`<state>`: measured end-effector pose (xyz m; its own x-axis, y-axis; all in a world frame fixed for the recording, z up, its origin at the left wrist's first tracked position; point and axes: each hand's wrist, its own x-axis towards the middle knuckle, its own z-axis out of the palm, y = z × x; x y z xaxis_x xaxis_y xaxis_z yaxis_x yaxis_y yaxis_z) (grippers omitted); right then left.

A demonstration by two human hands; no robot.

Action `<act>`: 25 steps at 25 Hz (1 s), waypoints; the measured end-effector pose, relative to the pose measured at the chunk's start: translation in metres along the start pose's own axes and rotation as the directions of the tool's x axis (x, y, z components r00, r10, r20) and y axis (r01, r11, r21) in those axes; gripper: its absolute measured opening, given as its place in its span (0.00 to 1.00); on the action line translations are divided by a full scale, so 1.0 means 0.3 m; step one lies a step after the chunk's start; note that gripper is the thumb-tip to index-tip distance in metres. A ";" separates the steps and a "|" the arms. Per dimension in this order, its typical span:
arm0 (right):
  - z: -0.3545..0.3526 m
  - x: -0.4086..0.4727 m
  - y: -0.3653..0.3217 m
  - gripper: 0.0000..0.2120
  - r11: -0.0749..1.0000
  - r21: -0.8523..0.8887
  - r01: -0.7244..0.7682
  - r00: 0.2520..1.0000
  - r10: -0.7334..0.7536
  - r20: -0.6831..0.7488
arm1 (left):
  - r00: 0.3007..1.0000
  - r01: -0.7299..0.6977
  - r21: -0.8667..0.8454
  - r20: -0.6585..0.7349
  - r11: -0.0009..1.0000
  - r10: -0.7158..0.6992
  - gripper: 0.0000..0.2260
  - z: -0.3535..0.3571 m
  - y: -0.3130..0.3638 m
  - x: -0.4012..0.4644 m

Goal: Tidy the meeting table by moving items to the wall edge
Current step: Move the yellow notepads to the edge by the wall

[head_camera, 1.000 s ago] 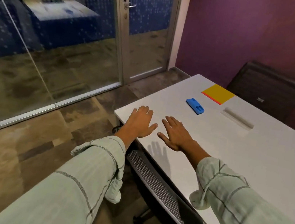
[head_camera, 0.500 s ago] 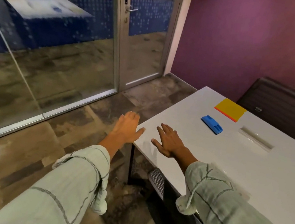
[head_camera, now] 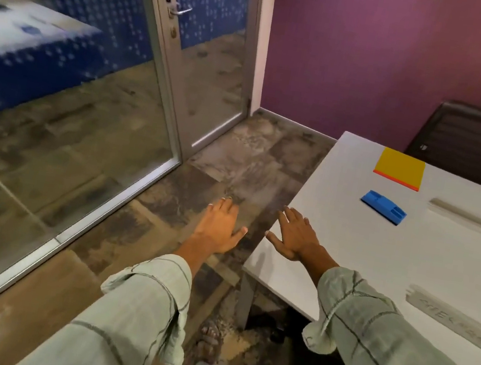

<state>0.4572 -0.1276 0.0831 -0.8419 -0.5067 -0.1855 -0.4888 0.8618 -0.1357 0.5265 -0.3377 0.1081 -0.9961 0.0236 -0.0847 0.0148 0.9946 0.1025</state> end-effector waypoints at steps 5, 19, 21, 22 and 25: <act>0.019 0.348 0.056 0.35 0.988 -0.063 -0.140 0.990 0.142 0.025 | 0.990 -0.129 0.026 0.066 0.991 0.127 0.32 0.049 -0.219 0.354; -0.103 0.878 0.264 0.33 0.874 0.048 -0.484 0.875 0.483 0.037 | 0.865 -0.460 -0.037 0.209 0.887 0.457 0.32 0.040 -0.380 1.283; -0.115 0.952 0.316 0.34 0.831 0.063 -0.552 0.834 0.552 0.024 | 0.839 -0.508 -0.055 0.195 0.860 0.508 0.32 0.037 -0.389 1.434; -0.126 0.991 0.335 0.34 0.808 0.073 -0.585 0.811 0.585 0.029 | 0.820 -0.541 -0.050 0.187 0.839 0.540 0.32 0.024 -0.392 1.518; -0.140 1.112 0.372 0.33 0.752 0.092 -0.652 0.755 0.655 -0.003 | 0.767 -0.628 -0.005 0.162 0.778 0.621 0.32 -0.020 -0.392 1.734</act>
<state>0.1122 -0.1995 0.0468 -0.9568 0.1822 -0.2266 0.2028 0.9766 -0.0710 0.0061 -0.4431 0.0579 -0.7411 0.6516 -0.1618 0.6369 0.7585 0.1378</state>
